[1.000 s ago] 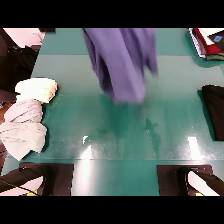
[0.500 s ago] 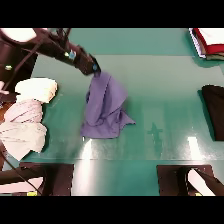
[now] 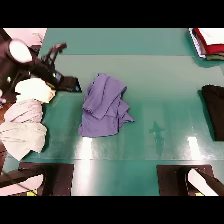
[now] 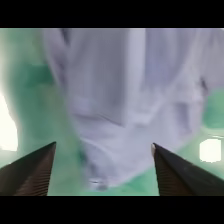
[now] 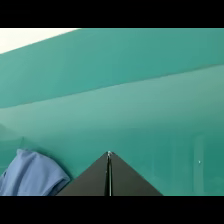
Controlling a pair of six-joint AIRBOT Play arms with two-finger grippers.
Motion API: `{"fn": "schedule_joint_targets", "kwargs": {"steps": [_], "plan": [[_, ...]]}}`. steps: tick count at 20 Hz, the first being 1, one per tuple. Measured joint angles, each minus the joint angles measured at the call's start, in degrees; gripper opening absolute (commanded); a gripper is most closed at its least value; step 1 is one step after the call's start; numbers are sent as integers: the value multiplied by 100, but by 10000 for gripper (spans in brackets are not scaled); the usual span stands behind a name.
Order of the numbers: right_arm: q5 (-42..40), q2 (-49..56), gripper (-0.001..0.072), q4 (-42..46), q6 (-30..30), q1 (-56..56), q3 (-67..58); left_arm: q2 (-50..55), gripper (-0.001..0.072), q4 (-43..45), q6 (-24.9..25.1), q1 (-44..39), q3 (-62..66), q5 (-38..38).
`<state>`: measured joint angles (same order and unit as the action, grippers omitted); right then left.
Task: Fold the shirts.
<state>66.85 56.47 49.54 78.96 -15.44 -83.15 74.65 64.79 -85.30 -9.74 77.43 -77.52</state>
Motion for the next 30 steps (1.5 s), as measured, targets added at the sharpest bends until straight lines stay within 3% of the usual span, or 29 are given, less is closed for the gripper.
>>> {"fn": "schedule_joint_targets", "kwargs": {"steps": [6,13,19,20,22,23,24,30], "plan": [[223,247,18,-31,0,2,2,-492,711,-1257,-11,-531,-2483,1545],[444,297,18,-42,-63,4,2,-546,710,-1641,-291,-1128,-3233,3860],[551,299,18,-44,-98,7,2,-562,709,-1749,-382,-1193,-2964,4085],[562,299,18,-44,-101,4,2,-562,651,-1751,-385,-1198,-2920,4046],[573,299,18,-44,-103,7,2,-560,267,-1799,-385,-1202,-2863,3926],[577,299,18,-44,-103,4,2,-557,176,-1823,-374,-1204,-2848,3847],[577,299,18,-44,-103,7,2,-557,23,-1836,-321,-1204,-2837,3783],[798,299,18,-31,-105,7,7,-605,22,-1875,-151,-979,-2430,3499]]}}
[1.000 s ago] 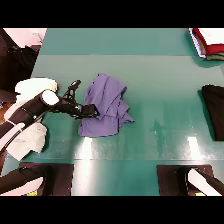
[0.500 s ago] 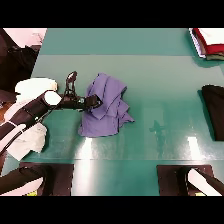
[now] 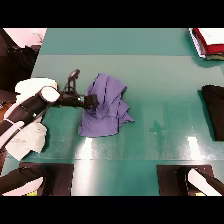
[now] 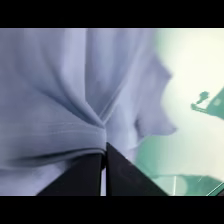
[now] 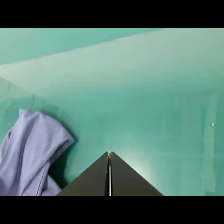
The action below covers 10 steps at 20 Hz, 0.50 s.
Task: Fold the shirts.
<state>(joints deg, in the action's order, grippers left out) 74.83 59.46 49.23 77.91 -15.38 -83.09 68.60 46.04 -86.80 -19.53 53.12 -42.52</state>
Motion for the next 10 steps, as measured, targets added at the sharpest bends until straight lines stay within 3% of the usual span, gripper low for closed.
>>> {"fn": "schedule_joint_targets", "kwargs": {"steps": [3,4,5,6,10], "plan": [[223,-44,20,13,-2,68,243,-243,22,-2,129,490,922,-326],[260,-68,60,15,-2,149,424,-332,23,2,192,651,1272,-426],[295,-83,277,20,0,286,682,-415,22,31,262,811,1637,-540],[304,-74,438,22,0,483,994,-479,23,72,308,916,1956,-640],[50,326,450,2,-7,1676,2275,-612,23,313,420,1128,2782,-1032]]}}
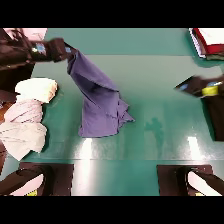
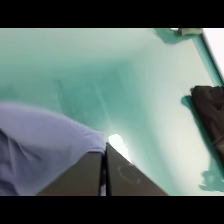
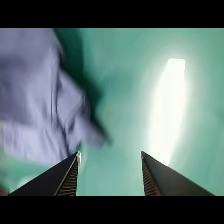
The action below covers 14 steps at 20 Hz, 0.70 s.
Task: Fold the shirts.
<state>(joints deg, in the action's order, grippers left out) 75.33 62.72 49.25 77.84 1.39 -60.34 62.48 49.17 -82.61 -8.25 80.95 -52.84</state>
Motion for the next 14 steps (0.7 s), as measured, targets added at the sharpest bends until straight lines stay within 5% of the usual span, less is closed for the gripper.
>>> {"fn": "schedule_joint_targets", "kwargs": {"steps": [6,12,13,14], "plan": [[-975,1471,450,-24,-315,1882,590,-39,23,323,42,70,275,-568],[-1139,2568,445,-120,-452,2592,-11,-42,23,494,48,74,310,-894],[-1130,2675,340,-199,-463,2664,-96,-42,23,503,50,74,313,-911],[-1128,2761,110,-229,-474,2730,-151,-42,23,511,50,74,313,-938]]}}
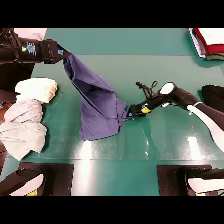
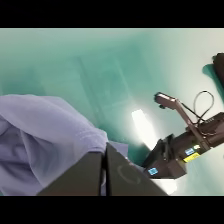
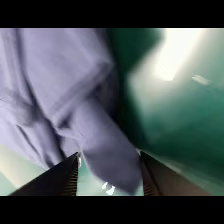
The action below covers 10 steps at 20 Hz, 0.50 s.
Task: Fold the shirts.
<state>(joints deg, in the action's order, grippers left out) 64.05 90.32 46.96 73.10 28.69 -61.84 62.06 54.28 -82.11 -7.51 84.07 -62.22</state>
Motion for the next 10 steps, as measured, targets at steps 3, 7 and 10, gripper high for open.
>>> {"fn": "schedule_joint_targets", "kwargs": {"steps": [3,7,10], "plan": [[-109,63,16,-22,-31,59,-76,-4,23,24,2,0,4,-13],[-273,-557,15,15,-83,-472,-208,-24,22,103,2,2,413,149],[-308,-1421,15,162,-44,-1401,-723,-33,23,157,0,2,1307,319]]}}
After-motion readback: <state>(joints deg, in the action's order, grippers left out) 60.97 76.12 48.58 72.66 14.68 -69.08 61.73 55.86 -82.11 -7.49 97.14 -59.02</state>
